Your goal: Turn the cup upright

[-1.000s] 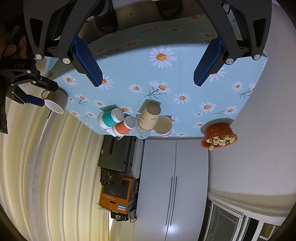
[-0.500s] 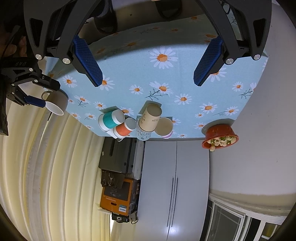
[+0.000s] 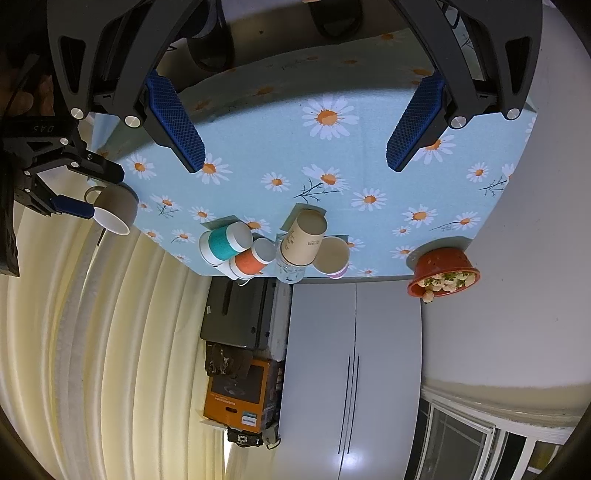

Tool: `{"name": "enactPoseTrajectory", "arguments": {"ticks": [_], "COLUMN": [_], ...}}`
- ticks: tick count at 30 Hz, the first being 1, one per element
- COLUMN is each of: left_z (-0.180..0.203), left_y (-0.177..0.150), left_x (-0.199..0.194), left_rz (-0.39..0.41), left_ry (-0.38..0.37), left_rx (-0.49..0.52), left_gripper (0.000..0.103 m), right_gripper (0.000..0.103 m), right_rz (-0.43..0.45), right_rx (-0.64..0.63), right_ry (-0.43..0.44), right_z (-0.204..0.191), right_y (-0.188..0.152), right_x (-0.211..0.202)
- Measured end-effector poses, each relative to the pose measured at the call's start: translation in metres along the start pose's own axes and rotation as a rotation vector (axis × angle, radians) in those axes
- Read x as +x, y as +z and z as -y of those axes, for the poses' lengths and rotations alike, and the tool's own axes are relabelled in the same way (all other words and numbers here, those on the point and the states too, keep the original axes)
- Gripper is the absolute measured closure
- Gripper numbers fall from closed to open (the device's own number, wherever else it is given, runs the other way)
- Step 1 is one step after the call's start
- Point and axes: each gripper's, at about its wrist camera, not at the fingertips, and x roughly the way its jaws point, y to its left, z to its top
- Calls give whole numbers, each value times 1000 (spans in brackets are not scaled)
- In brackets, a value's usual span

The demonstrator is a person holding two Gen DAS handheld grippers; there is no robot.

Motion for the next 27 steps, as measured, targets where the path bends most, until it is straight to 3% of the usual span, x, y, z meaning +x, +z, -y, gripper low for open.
{"name": "enactPoseTrajectory", "arguments": {"ticks": [27], "left_z": [2], "left_y": [1], "left_x": [3], "left_rz": [-20], "left_ry": [-9], "left_rx": [10], "left_gripper": [7], "right_gripper": [4], "right_rz": [-35], "right_rx": [-2], "right_ry": [21], "right_z": [-2], "right_y": [2], "right_x": [11]}}
